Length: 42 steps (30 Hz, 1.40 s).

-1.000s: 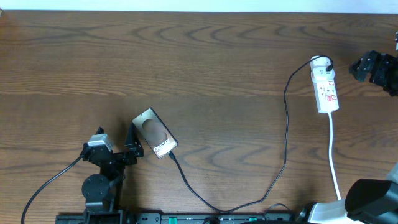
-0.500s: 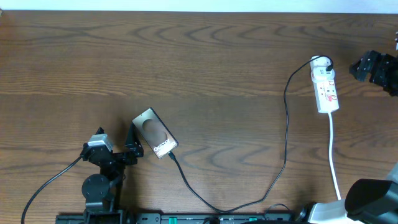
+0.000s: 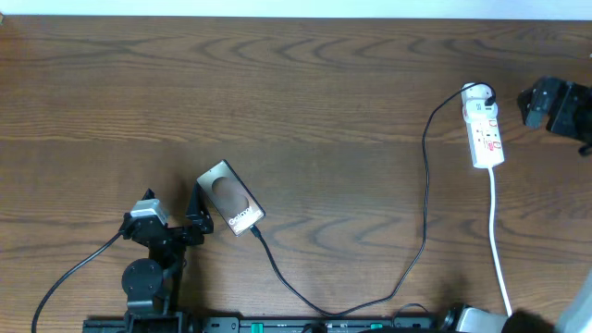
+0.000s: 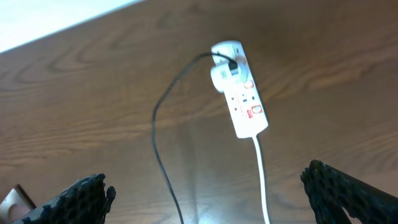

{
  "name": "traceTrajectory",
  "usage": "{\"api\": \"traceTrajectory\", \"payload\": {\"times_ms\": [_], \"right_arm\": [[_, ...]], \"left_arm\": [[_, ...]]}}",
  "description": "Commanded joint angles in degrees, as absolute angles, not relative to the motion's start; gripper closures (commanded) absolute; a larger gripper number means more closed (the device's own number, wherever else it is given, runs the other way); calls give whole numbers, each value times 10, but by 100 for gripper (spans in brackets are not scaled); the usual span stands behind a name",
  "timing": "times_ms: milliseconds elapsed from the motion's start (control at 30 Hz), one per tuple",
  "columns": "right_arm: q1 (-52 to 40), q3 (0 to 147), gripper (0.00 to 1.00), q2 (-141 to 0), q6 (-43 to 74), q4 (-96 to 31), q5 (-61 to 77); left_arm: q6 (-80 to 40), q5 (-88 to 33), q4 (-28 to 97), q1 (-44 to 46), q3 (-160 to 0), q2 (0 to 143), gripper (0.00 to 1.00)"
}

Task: Plug charger to phone and switch on socket

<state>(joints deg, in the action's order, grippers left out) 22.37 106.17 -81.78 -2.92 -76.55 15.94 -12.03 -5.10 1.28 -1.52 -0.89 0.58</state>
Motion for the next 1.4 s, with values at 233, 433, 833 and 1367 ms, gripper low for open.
{"api": "traceTrajectory", "payload": {"times_ms": [233,433,833,1367], "right_arm": [[43,846,1,-608,-28,-487,168],[-17,569,1,-465,-28,-195,188],[-21,153,1,-216,-29,31,180],[-17,3,1,-3,-28,-33,117]], "left_arm": [[-123,-51,38,-19,-2,2,9],[-123,-51,38,-19,-2,2,9],[-123,-51,38,-19,-2,2,9],[-123,-51,38,-19,-2,2,9]]}}
